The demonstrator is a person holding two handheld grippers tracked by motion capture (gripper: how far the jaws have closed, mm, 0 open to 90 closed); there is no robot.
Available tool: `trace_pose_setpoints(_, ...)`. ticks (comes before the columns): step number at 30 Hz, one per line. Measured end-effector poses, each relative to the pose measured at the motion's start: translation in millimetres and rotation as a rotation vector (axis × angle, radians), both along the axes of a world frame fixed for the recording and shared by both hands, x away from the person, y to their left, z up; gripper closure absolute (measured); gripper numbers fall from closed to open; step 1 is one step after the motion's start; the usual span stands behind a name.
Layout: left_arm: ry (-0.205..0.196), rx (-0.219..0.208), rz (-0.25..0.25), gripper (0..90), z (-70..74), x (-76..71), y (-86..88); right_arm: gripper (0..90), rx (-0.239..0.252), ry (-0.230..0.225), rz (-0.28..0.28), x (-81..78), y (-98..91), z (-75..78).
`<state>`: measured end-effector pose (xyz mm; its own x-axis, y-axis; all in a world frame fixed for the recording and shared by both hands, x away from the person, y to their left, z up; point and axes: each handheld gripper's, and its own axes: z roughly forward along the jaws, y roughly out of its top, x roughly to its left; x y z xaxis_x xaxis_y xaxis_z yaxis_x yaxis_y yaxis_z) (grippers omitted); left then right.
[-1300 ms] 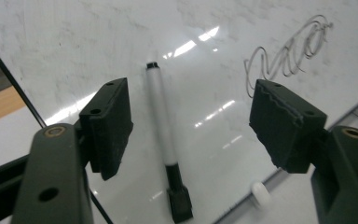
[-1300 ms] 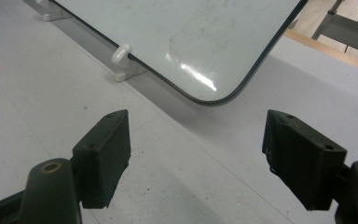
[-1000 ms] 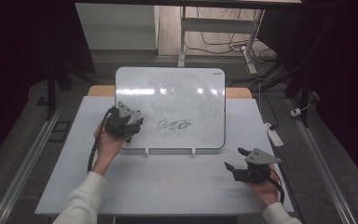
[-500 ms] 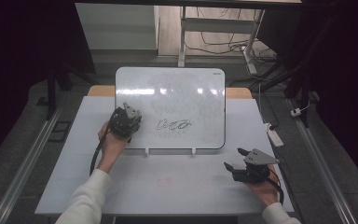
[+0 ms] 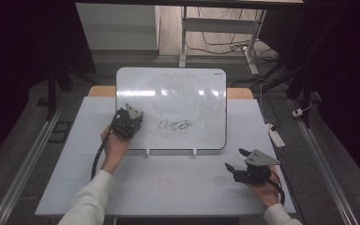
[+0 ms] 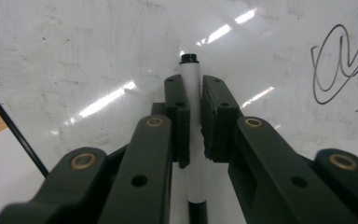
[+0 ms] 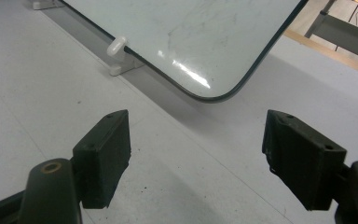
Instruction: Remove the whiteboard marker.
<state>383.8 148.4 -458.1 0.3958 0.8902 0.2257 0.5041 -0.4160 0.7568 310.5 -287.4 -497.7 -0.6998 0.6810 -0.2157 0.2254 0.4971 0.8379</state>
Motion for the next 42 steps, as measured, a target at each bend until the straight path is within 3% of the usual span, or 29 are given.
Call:
trace_pose_setpoints(13, 0.000, -0.037, -0.013, 82.0, 2.5, -2.8, 4.1, 23.4, -0.002, -0.008, -0.001, -0.4, -0.1, 0.3)
trace_pose_setpoints(21, -0.029, -0.091, -0.048, 82.1, 14.1, -11.4, 10.9, 23.4, 0.015, -0.017, -0.007, -0.8, -1.8, 0.6)
trace_pose_setpoints(23, -0.043, -0.134, -0.078, 82.1, 20.9, -16.2, 11.5, 23.5, 0.027, -0.023, -0.004, -0.8, -2.3, 0.0)
trace_pose_setpoints(27, -0.057, -0.175, -0.114, 82.0, 29.1, -21.9, 10.2, 23.8, 0.035, -0.022, -0.001, -1.0, -2.1, -0.2)
trace_pose_setpoints(30, -0.068, -0.245, -0.173, 82.1, 38.4, -29.4, 7.3, 24.1, 0.042, -0.020, 0.001, -1.1, -1.6, 0.0)
trace_pose_setpoints(35, -0.076, -0.302, -0.244, 82.0, 47.6, -37.4, 1.6, 24.2, 0.049, -0.010, 0.004, -1.1, -0.9, -0.1)
trace_pose_setpoints(42, -0.073, -0.343, -0.307, 82.0, 53.9, -43.6, -6.3, 25.2, 0.060, 0.011, 0.009, -1.0, 1.0, 0.8)
